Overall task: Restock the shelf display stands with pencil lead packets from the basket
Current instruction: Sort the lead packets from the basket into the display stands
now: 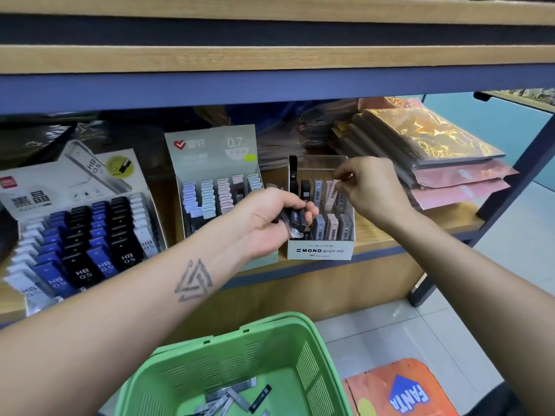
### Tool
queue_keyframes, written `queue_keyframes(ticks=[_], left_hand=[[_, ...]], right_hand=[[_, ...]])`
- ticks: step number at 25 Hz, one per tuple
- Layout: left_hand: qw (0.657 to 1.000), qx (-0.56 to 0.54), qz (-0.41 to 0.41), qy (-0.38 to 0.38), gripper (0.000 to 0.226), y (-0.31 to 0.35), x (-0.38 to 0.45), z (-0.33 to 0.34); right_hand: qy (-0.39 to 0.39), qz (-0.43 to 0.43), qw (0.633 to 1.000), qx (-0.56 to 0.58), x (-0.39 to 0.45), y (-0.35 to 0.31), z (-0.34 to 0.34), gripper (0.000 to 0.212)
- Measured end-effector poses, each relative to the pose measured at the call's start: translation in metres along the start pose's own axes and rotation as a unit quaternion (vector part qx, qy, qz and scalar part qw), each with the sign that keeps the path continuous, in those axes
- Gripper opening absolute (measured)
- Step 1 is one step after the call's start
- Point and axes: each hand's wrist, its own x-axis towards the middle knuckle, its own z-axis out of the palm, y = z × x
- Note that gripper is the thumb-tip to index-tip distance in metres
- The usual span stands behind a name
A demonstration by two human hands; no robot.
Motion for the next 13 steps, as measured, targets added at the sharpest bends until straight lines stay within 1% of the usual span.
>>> queue_keyframes(ticks=[3,9,13], left_hand=[[1.0,0.015,-0.004,-0.013,0.014,0.0,-0.001,-0.003],[1.0,0.021,0.004,-0.017,0.011,0.001,-0.002,-0.005],[0.999,0.019,-0.008,-0.024,0.01,0.001,-0.004,-0.006]], right_hand=[[0.008,-0.027,0.999,-0.029,0.0,0.004,0.005,0.016],[-0.016,-0.041,0.997,-0.057,-0.001,0.007,0.019,0.02],[-0.017,-0.038,0.996,-0.084,-0.004,0.005,0.018,0.009]])
